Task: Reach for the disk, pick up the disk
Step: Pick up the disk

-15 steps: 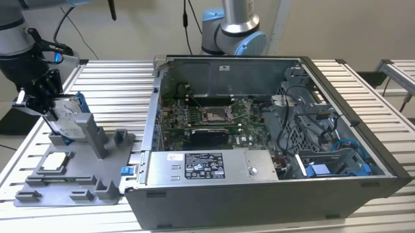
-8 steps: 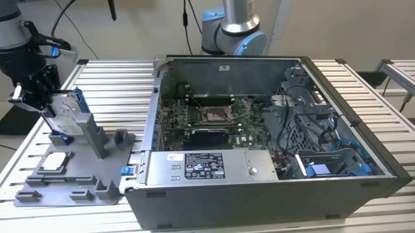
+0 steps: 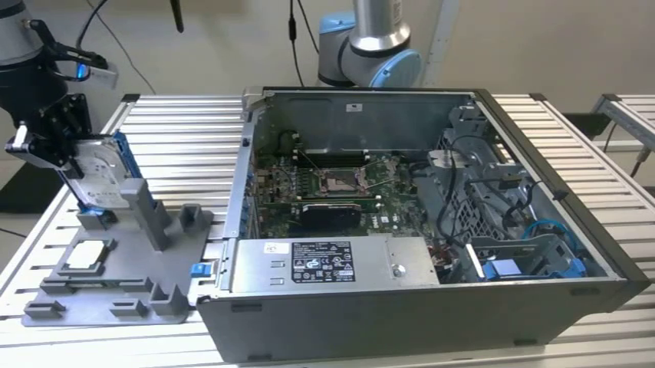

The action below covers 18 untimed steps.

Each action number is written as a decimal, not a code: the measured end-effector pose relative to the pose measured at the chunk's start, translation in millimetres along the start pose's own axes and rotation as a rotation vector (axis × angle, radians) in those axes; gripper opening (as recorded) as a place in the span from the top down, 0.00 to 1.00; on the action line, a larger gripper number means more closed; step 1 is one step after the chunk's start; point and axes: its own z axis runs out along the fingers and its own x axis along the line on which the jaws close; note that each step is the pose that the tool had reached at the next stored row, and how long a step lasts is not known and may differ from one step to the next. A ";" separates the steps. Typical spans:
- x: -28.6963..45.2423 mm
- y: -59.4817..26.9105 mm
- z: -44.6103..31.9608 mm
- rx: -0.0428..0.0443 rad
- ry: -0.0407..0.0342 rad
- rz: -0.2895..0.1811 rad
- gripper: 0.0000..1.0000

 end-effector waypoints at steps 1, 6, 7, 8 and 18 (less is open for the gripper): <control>0.0 0.0 -1.6 0.0001 0.0000 0.000 1.00; 0.0 0.1 -9.7 0.0000 0.0000 0.000 1.00; 0.0 0.1 -11.4 0.0000 0.0000 0.000 1.00; -0.1 0.2 -13.2 0.0000 0.0000 0.000 1.00; 0.0 0.3 -29.6 -0.0001 0.0000 0.000 1.00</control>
